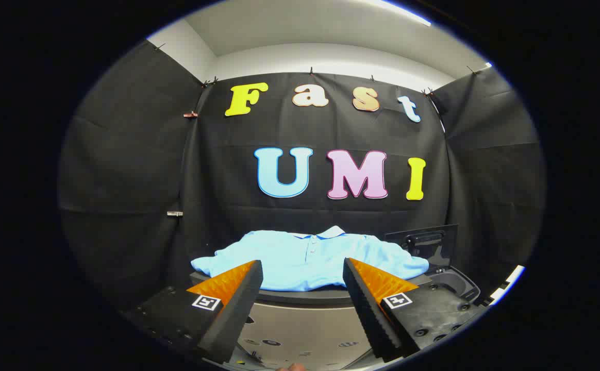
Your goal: Put the clothes into the washing machine and then close the washing machine lid.
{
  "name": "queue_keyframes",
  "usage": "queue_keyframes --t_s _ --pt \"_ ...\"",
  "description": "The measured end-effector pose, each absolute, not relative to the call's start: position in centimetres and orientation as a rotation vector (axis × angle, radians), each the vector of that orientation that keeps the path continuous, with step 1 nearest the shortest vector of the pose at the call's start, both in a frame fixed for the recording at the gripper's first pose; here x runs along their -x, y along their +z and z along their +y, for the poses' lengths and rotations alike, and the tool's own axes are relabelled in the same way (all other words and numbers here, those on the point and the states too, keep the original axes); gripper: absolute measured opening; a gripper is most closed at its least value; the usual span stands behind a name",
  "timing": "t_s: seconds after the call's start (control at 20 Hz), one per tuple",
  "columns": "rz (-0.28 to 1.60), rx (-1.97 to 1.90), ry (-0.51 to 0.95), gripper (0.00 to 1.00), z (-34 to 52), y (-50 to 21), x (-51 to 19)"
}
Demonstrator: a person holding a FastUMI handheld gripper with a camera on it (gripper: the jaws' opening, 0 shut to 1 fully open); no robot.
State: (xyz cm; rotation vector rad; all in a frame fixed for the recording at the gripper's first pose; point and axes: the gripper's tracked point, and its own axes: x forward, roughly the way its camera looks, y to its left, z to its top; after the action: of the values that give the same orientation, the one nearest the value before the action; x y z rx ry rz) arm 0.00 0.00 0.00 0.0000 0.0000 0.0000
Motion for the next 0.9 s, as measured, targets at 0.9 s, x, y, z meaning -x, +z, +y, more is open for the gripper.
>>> queue_keyframes --t_s 0.9 --pt "0.034 -0.013 -0.025 0.98 -0.58 -0.81 -0.94"
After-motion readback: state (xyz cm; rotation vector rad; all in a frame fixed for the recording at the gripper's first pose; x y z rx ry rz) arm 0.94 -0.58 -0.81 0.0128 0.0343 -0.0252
